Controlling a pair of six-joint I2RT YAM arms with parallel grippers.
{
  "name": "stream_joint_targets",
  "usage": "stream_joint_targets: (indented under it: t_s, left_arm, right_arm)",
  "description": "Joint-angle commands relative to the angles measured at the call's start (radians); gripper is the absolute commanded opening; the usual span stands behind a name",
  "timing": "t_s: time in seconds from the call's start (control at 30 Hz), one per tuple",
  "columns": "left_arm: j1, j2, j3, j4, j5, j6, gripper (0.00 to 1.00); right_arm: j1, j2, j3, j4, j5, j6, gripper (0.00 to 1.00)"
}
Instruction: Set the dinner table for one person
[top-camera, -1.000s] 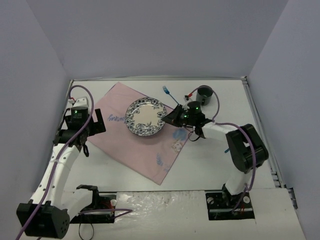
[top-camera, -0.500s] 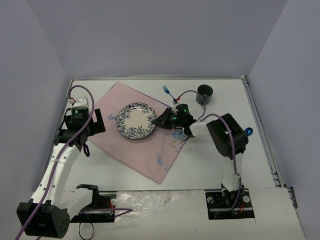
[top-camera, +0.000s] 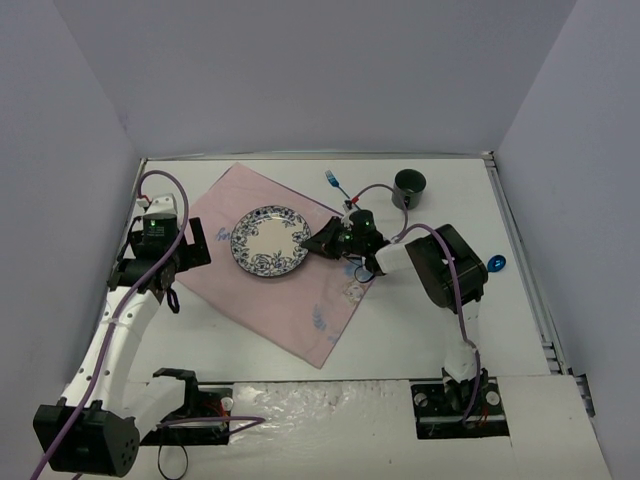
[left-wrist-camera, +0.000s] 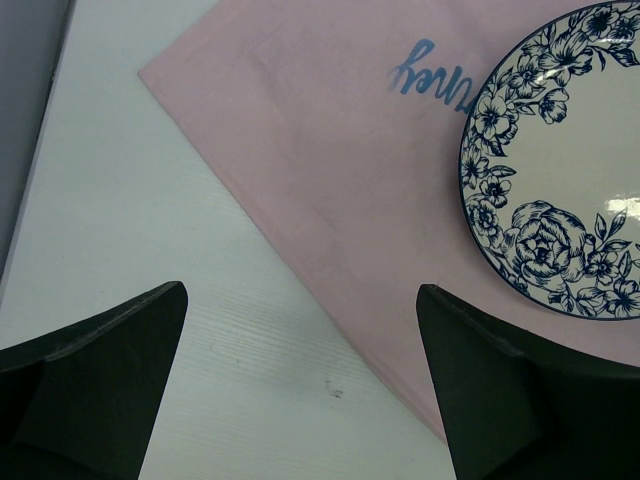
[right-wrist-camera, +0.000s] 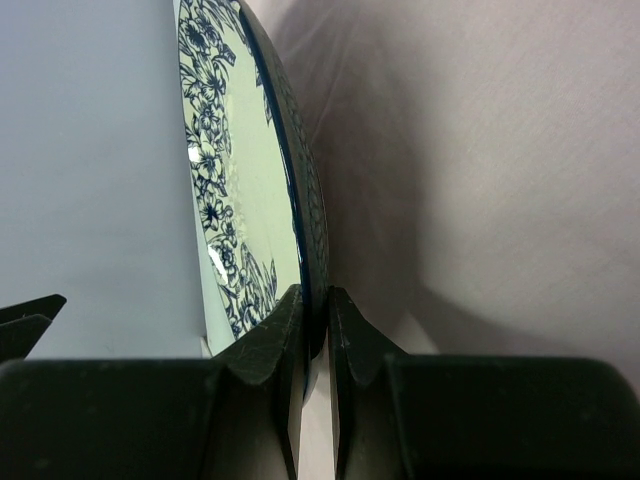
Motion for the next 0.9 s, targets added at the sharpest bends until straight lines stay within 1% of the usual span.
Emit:
stream_joint_targets:
  t_s: [0.0, 0.5, 0.73, 0.83, 0.87]
  left_arm:
    - [-0.004, -0.014, 0.022, 0.039, -0.021, 0.016, 0.97]
    - [-0.003, -0.018, 0.023, 0.037, -0.021, 0.016, 0.97]
    - [-0.003, -0.018, 0.022, 0.037, -0.020, 0.016, 0.97]
    - [-0.003, -0.018, 0.023, 0.037, -0.020, 0.016, 0.97]
    - [-0.003, -0.018, 0.023, 0.036, -0.020, 0.016, 0.97]
  right_arm:
    - [0.011, -0.051, 0.024, 0.184, -0.071, 0.049, 0.00]
    - [0.015, -0.093, -0.047, 0.188, -0.091, 0.064, 0.00]
    - [0.019, -0.086, -0.053, 0.167, -0.080, 0.049, 0.00]
    - [0.019, -0.085, -0.055, 0.132, -0.070, 0.028, 0.00]
    - [0.019, -0.087, -0.056, 0.118, -0.064, 0.017, 0.02]
